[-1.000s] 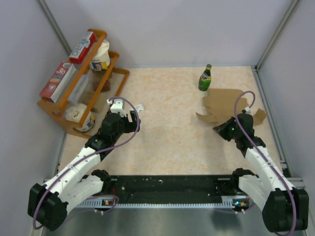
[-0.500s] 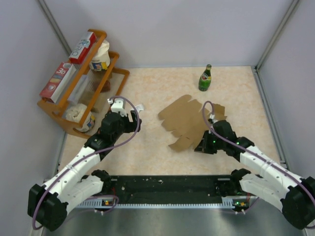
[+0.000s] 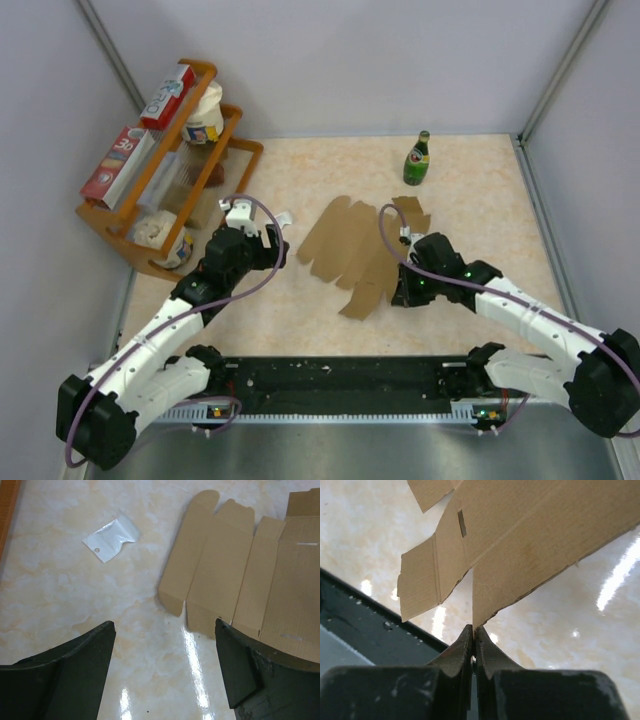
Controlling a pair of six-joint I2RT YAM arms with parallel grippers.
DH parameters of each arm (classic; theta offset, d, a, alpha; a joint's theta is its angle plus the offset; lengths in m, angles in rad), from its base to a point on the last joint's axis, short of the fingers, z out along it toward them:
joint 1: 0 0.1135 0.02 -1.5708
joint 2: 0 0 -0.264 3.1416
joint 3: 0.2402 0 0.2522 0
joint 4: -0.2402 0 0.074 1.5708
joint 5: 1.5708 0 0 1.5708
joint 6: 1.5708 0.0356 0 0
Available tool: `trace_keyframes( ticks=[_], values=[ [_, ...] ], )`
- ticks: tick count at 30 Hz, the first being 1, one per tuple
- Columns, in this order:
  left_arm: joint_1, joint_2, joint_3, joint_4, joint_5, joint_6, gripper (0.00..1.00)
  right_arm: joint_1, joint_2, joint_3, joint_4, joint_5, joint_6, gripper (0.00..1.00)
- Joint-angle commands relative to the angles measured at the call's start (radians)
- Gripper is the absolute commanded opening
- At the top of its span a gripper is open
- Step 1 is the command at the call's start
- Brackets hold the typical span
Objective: Fold the paper box
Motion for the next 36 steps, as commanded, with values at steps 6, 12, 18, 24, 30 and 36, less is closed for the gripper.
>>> trace_keyframes(
  ticks=[6,12,18,24,30,36],
  values=[
    [-0.005,-0.006,0.026,0.003,0.026,0.029,0.84,-0.058,0.002,0.064,-0.086,0.137,-0.01,0.39],
    [-0.005,0.004,0.027,0.003,0.032,0.03,0.84,-0.137,-0.057,0.07,-0.08,0.196,0.108,0.6],
    [-0.005,0.029,0.029,0.024,0.041,0.025,0.84,-0.38,-0.107,-0.021,-0.002,0.143,0.278,0.64],
    [-0.007,0.07,0.053,0.026,0.058,0.029,0.84,-0.595,-0.066,-0.132,0.152,0.04,0.378,0.65],
    [-0.005,0.07,0.049,0.027,0.055,0.035,0.84,-0.597,0.081,-0.186,0.297,-0.02,0.384,0.63],
    [-0.007,0.072,0.044,0.03,0.06,0.033,0.84,-0.597,0.144,-0.23,0.406,-0.009,0.386,0.55]
  ],
)
